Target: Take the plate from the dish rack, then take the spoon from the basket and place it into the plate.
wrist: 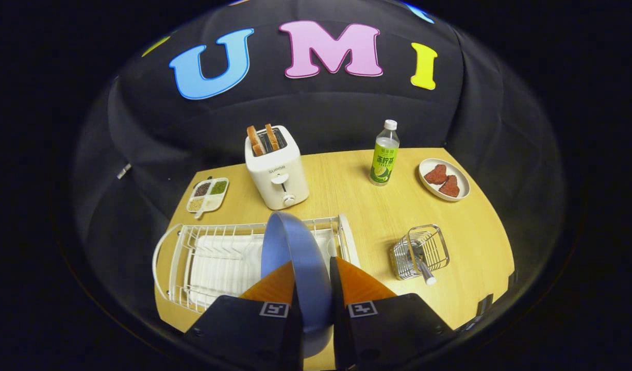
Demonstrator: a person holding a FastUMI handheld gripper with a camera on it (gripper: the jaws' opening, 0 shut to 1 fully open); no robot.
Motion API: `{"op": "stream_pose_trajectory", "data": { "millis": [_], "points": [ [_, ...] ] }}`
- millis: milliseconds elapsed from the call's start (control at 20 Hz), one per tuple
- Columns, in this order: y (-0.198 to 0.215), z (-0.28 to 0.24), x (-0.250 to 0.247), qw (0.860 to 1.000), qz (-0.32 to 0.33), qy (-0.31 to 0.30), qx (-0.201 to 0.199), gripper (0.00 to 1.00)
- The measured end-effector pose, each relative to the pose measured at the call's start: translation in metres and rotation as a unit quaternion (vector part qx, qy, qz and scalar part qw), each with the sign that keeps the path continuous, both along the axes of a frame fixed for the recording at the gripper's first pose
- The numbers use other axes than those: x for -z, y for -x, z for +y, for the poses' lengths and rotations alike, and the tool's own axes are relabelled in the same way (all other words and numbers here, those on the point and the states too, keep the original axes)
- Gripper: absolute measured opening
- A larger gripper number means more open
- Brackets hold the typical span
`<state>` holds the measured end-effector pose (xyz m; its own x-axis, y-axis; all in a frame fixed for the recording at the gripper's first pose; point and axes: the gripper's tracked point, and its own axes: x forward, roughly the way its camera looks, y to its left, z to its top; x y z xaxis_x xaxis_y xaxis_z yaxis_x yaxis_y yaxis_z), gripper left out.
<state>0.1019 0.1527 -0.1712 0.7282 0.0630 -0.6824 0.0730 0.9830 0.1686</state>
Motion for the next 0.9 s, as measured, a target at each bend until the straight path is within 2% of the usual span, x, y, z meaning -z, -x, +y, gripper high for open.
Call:
{"op": "stream_pose_trajectory", "data": {
  "millis": [150, 350, 700, 900],
  "points": [
    [0.033, -0.017, -0.027, 0.998, -0.004, -0.063, -0.025, 0.27],
    [0.088, -0.067, -0.044, 0.994, -0.011, -0.099, -0.035, 0.27],
    [0.186, -0.151, 0.008, 0.983, 0.070, -0.169, -0.021, 0.27],
    [0.181, -0.187, 0.041, 0.980, 0.085, -0.181, -0.021, 0.27]
  ]
}}
